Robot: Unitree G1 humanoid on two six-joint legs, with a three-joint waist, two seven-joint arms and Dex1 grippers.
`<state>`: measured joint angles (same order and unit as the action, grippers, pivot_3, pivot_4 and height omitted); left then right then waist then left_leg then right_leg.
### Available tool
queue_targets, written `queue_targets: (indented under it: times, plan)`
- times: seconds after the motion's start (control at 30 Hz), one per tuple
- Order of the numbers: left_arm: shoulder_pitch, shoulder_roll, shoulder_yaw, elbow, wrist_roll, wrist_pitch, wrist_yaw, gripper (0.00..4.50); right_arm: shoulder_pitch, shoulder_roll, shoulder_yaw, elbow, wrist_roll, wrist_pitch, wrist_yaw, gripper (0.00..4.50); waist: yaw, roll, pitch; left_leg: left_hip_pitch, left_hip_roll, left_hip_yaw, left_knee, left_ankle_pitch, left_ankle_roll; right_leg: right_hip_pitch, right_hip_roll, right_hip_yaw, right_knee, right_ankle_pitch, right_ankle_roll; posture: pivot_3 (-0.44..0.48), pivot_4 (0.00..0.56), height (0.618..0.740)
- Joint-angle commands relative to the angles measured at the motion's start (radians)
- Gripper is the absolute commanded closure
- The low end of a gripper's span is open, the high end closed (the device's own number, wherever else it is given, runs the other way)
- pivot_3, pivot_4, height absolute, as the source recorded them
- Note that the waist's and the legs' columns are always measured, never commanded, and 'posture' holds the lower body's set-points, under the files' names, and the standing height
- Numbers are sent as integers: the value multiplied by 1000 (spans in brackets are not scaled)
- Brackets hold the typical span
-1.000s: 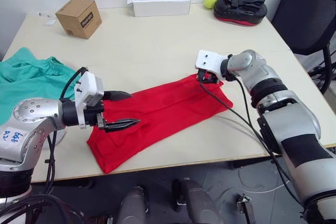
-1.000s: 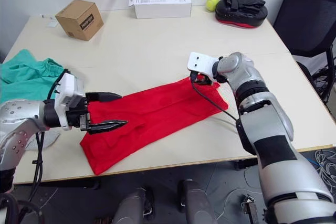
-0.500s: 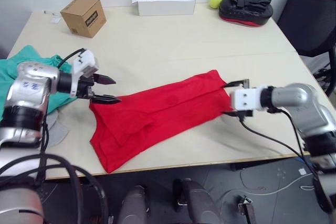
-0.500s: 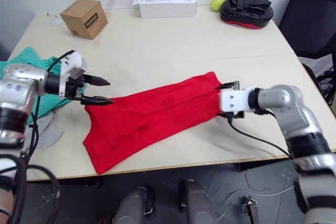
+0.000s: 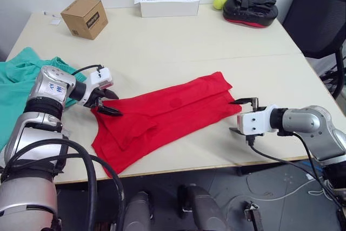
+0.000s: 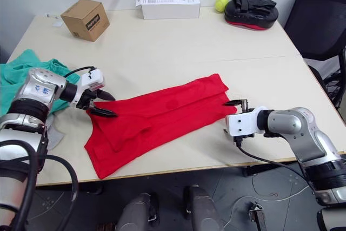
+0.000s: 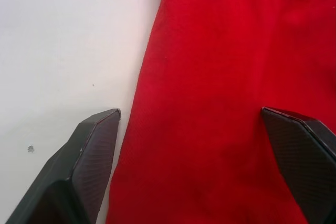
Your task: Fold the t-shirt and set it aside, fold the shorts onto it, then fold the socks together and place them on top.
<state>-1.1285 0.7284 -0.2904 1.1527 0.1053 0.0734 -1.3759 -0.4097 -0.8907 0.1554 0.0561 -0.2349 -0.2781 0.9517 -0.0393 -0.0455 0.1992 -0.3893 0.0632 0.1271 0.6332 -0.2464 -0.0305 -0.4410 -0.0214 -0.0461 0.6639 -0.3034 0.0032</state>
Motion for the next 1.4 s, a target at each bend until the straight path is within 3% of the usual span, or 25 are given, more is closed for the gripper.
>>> queue_targets:
  times: [0.03,0.1,0.2,0.37,0.57,0.7,0.83,1.13,1.4]
  plan:
    - [-14,1,10,19,25,-9,-17,1299,-27,30,29,44,-35,-5,-35,0,-1,-1,0,0,0,0,0,0,0,0,0,0,0,0,0,0,150,740]
    - [-12,-1,15,22,31,-6,-19,1952,-40,45,41,73,-47,-16,-46,0,-5,-2,-1,1,0,0,0,1,0,1,0,0,0,0,-1,0,150,740]
    - [-5,0,21,22,37,-5,-27,2927,-67,66,60,115,-60,-22,-62,615,-11,-3,-1,2,0,-1,0,2,0,3,0,-1,0,1,-1,0,150,740]
    - [5,1,28,15,39,6,-48,4500,-101,77,78,176,-74,-46,-73,2338,-16,-3,-1,3,0,-1,0,3,0,3,0,-1,0,1,-1,0,150,740]
    - [28,14,40,-3,39,20,-61,4500,-174,105,102,251,-76,-61,-72,4454,-18,-3,-1,3,-1,-1,0,3,0,2,-1,-1,3,1,-2,0,150,740]
    - [55,20,54,-46,29,72,-88,4500,-273,162,134,359,-95,-69,-81,4485,-19,-3,-1,3,-1,-1,0,4,-1,2,-1,-1,7,1,-2,0,150,740]
    - [132,35,65,-199,1,183,-134,4500,-401,229,168,519,-134,-80,-106,4485,-20,-3,-1,3,-1,0,0,4,-3,-1,-1,0,11,0,-3,0,150,740]
    - [394,44,169,-793,-120,727,8,4500,-651,367,243,896,-223,-134,-202,4485,-19,-3,-1,3,-1,-2,1,6,-5,-2,-2,1,17,-3,-6,0,150,740]
    - [600,40,259,-1209,-264,1042,166,4500,-779,465,277,1091,-269,-149,-279,4485,-26,-3,-1,3,-1,-3,1,6,-5,-2,-2,2,19,-3,-7,0,150,740]
